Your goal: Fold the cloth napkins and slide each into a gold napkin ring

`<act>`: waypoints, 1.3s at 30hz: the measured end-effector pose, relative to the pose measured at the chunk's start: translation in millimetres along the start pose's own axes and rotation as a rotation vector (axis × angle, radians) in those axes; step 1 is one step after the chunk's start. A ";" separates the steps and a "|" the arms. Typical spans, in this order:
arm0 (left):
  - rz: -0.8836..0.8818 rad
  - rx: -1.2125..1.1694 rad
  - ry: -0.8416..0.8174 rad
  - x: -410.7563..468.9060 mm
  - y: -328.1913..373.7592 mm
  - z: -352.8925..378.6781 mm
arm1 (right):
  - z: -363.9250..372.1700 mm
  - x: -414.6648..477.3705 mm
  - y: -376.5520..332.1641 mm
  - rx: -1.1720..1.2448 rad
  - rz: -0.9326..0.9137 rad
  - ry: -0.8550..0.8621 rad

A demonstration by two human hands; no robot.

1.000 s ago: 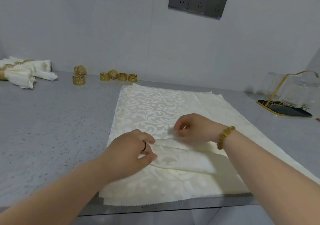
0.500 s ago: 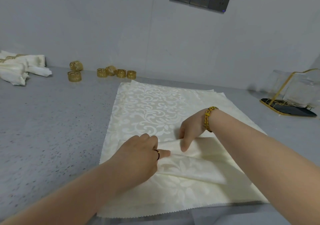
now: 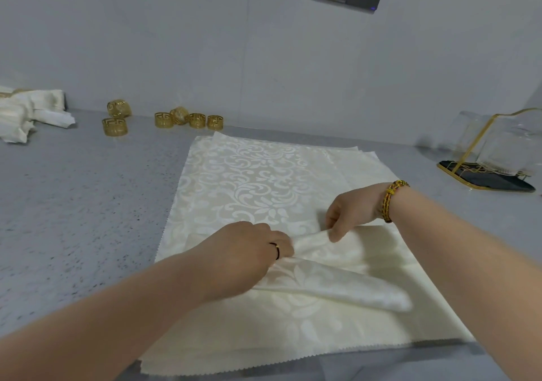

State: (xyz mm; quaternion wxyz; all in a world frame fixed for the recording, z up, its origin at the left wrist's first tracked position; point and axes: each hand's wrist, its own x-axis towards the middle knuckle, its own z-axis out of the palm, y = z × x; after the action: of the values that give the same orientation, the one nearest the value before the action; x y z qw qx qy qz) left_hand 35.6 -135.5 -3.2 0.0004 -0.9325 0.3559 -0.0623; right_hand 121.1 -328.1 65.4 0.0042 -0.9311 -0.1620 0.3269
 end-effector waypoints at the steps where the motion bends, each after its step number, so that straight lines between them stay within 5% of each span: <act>1: 0.031 0.016 -0.003 1.7 1.8 -2.1 | 0.7 0.7 0.3 0.025 -0.006 0.000; 11: -0.021 -0.135 -0.092 14.2 5.7 -2.5 | -10.9 -23.4 -29.3 -0.010 -0.081 0.181; 13: -0.136 -0.307 0.026 8.7 2.5 -1.9 | -11.8 -32.3 -52.0 -0.125 -0.095 0.287; 16: -0.224 -0.263 0.424 -3.0 -1.3 -5.1 | -2.1 -33.9 -88.8 -0.402 -0.092 0.390; 18: -0.399 -0.257 0.460 -18.7 -2.0 -12.1 | 10.5 -29.7 -108.4 -0.578 -0.089 0.438; 21: -0.569 -0.612 0.306 -40.3 -7.2 -5.9 | 32.2 -18.4 -127.5 -0.723 -0.081 0.522; 25: -0.601 -1.270 0.397 -61.9 -22.9 -12.6 | 70.4 0.2 -145.2 -0.897 -0.084 0.647; 28: -0.584 -1.433 0.374 -63.0 -29.3 -22.5 | 82.9 5.3 -143.3 -0.774 -0.133 0.823; 34: -0.581 -1.166 0.280 -57.1 -27.9 -15.4 | 87.3 3.9 -103.1 -0.027 -0.558 1.253; 37: -0.560 -1.034 0.295 -61.8 -22.5 -8.2 | 87.0 -11.1 -75.8 0.126 -0.298 1.450; 39: -0.539 -0.915 0.306 -63.3 -19.3 -3.0 | 96.1 -19.7 -61.1 0.285 -0.007 1.341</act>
State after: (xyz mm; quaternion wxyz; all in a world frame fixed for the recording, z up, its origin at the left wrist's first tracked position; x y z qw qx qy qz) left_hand 1.4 -78.9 -6.7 -0.4726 -0.8759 0.0911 -0.0340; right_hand 29.7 -285.6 8.8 0.2270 -0.9220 -0.0828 -0.3024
